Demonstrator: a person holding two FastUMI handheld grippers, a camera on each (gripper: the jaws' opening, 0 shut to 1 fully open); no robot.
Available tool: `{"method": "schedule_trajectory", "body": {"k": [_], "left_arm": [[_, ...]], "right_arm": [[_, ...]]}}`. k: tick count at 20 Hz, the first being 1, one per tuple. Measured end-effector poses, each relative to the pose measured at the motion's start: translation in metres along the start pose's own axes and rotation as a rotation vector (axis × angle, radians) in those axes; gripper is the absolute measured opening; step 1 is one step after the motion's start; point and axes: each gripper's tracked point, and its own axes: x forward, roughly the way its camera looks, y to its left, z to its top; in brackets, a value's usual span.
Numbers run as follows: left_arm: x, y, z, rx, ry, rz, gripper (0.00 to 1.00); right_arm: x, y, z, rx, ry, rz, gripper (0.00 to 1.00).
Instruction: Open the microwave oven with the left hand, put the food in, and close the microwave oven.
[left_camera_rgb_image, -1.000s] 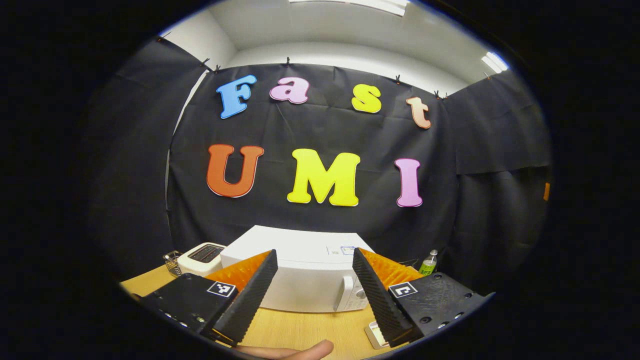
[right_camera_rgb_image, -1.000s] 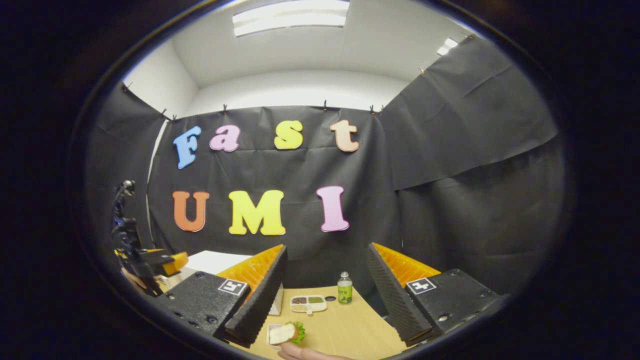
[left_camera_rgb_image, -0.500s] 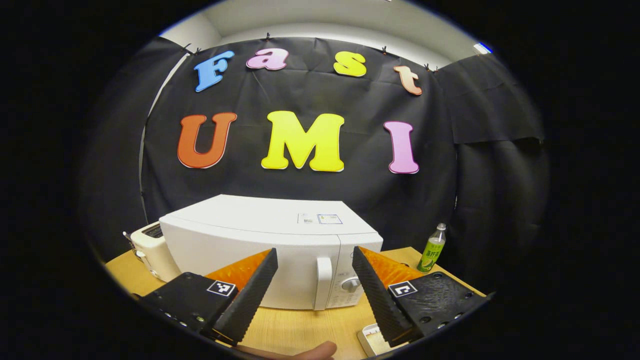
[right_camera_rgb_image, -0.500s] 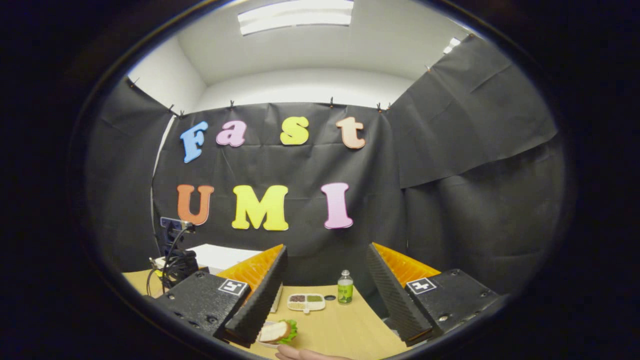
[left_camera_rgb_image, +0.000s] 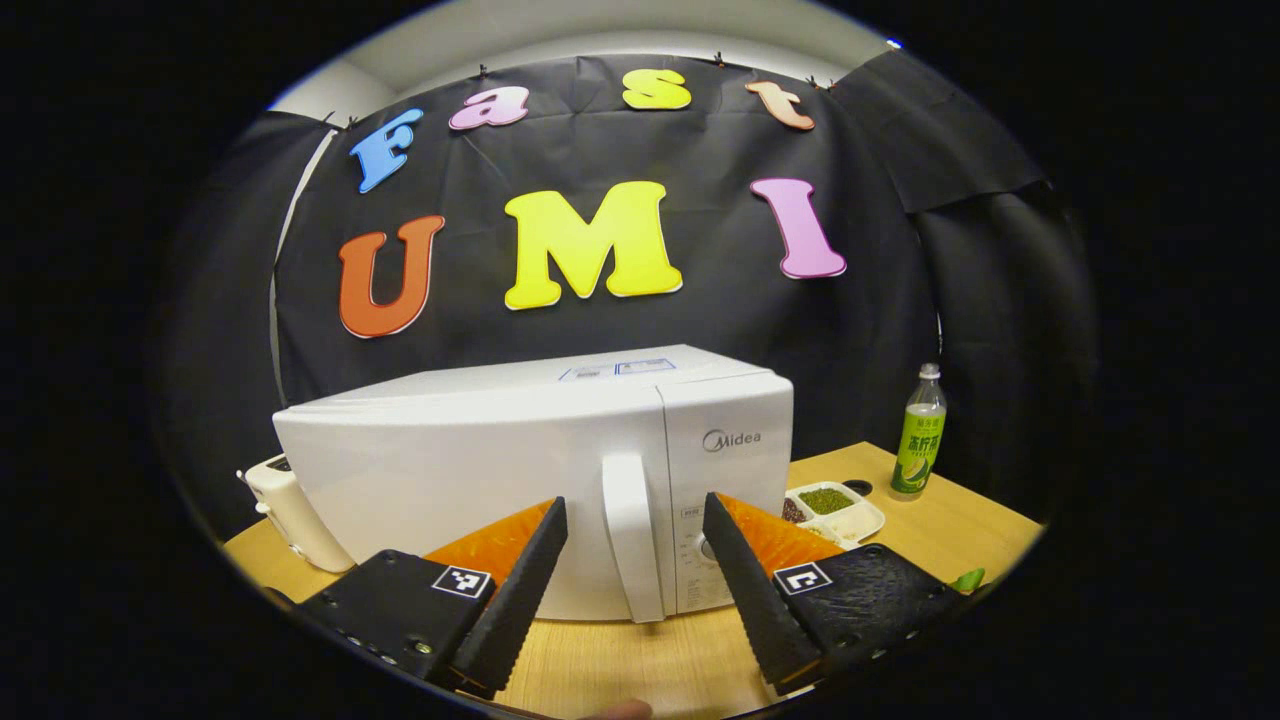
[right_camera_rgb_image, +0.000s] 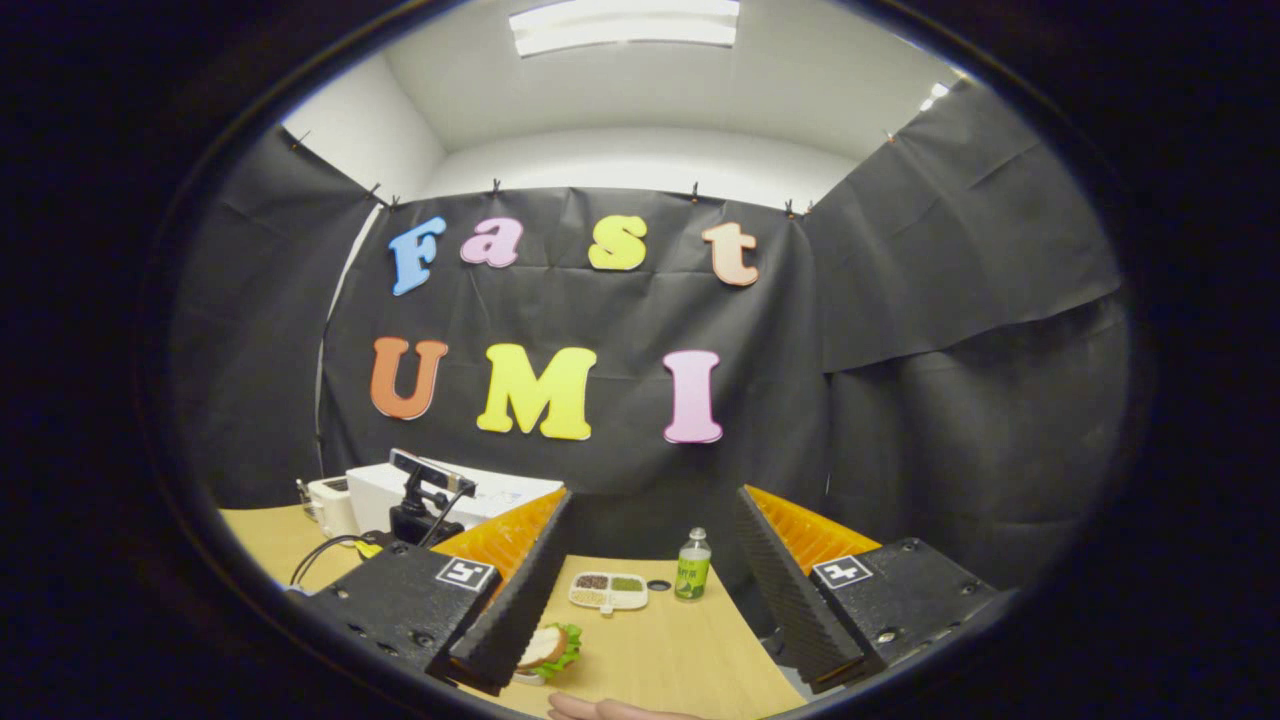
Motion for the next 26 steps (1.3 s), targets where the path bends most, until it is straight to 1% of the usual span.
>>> {"method": "schedule_trajectory", "body": {"k": [1,2,4,5,6,7,8,9,12,13,14,15,16,18,19,20,21,22,23,24,26], "left_arm": [[0.004,-0.003,-0.006,-0.014,0.012,-0.004,0.83],[0.006,-0.004,-0.008,-0.017,0.008,-0.008,0.81],[0.011,0.006,-0.012,-0.020,0.007,0.040,0.74],[0.015,0.011,-0.013,-0.020,0.009,0.055,0.61],[0.015,0.011,-0.019,-0.040,0.027,0.049,0.63],[0.015,0.008,-0.020,-0.082,0.028,0.033,0.58],[0.018,0.007,-0.020,-0.106,0.018,0.026,0.57],[0.016,0.007,-0.022,-0.135,0.034,0.016,0.54],[0.011,-0.005,-0.020,-0.170,0.041,-0.041,0.45],[0.013,-0.005,-0.021,-0.144,0.043,-0.040,0.22],[0.016,0.000,-0.023,-0.118,0.044,-0.036,0.22],[0.013,0.001,-0.021,-0.107,0.038,-0.040,0.08],[0.014,-0.002,-0.023,-0.103,0.043,-0.053,0.15],[0.011,-0.005,-0.023,-0.143,0.042,-0.082,0.15],[0.007,-0.007,-0.025,-0.156,0.050,-0.082,0.09],[0.003,-0.003,-0.025,-0.148,0.048,-0.072,0.02],[-0.004,-0.001,-0.023,-0.129,0.031,-0.060,0.02],[-0.010,0.000,-0.026,-0.109,0.024,-0.064,0.02],[-0.020,0.001,-0.026,-0.117,0.011,-0.083,0.02],[-0.030,0.001,-0.028,-0.137,0.011,-0.105,0.02],[-0.049,0.005,-0.031,-0.141,-0.003,-0.150,0.02]], "right_arm": [[0.000,-0.001,-0.001,0.003,0.004,-0.002,1.00],[0.001,-0.004,-0.001,0.007,0.004,-0.006,1.00],[0.000,-0.010,-0.002,0.008,0.000,-0.021,1.00],[0.000,-0.010,-0.002,0.009,-0.001,-0.025,1.00],[-0.001,-0.010,-0.003,0.010,-0.001,-0.023,1.00],[-0.001,-0.010,-0.004,0.010,0.001,-0.022,1.00],[-0.002,-0.012,-0.005,0.010,0.002,-0.023,1.00],[-0.003,-0.013,-0.005,0.011,0.002,-0.027,1.00],[-0.002,-0.016,-0.008,0.022,0.005,-0.037,1.00],[-0.003,-0.016,-0.009,0.027,0.006,-0.035,1.00],[-0.004,-0.016,-0.010,0.033,0.007,-0.034,1.00],[-0.005,-0.016,-0.011,0.035,0.009,-0.035,1.00],[-0.005,-0.019,-0.012,0.037,0.008,-0.038,1.00],[-0.006,-0.022,-0.013,0.040,0.007,-0.046,1.00],[-0.006,-0.024,-0.013,0.041,0.005,-0.049,1.00],[-0.006,-0.025,-0.014,0.042,0.004,-0.051,1.00],[-0.006,-0.026,-0.014,0.042,0.005,-0.052,1.00],[-0.006,-0.026,-0.016,0.043,0.006,-0.055,1.00],[-0.006,-0.026,-0.016,0.048,0.005,-0.054,0.91],[-0.006,-0.025,-0.017,0.053,0.005,-0.052,1.00],[-0.006,-0.024,-0.021,0.064,0.012,-0.053,1.00]]}}
